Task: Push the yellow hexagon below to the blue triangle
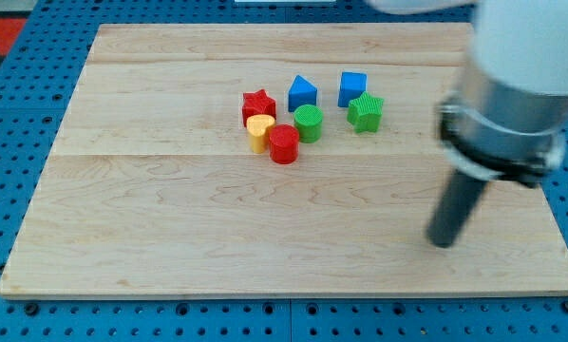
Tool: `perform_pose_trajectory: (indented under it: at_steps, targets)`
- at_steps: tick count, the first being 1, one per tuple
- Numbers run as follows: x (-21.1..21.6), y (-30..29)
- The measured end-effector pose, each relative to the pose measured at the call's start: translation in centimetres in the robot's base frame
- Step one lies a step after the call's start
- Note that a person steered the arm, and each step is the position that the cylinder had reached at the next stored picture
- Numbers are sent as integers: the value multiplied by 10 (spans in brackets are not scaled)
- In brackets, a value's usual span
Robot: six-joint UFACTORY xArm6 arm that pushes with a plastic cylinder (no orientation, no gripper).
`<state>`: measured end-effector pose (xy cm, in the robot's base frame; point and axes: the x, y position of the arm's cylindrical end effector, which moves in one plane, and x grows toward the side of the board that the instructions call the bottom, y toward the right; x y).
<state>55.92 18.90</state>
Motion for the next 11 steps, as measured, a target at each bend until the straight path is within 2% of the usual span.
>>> perform_pose_trajectory:
  at_steps: [1, 4, 8, 10, 11]
  targets:
    - [-16, 34]
    - [-50, 57]
    - [-142, -14]
    - [-154, -58]
    - [-153, -43]
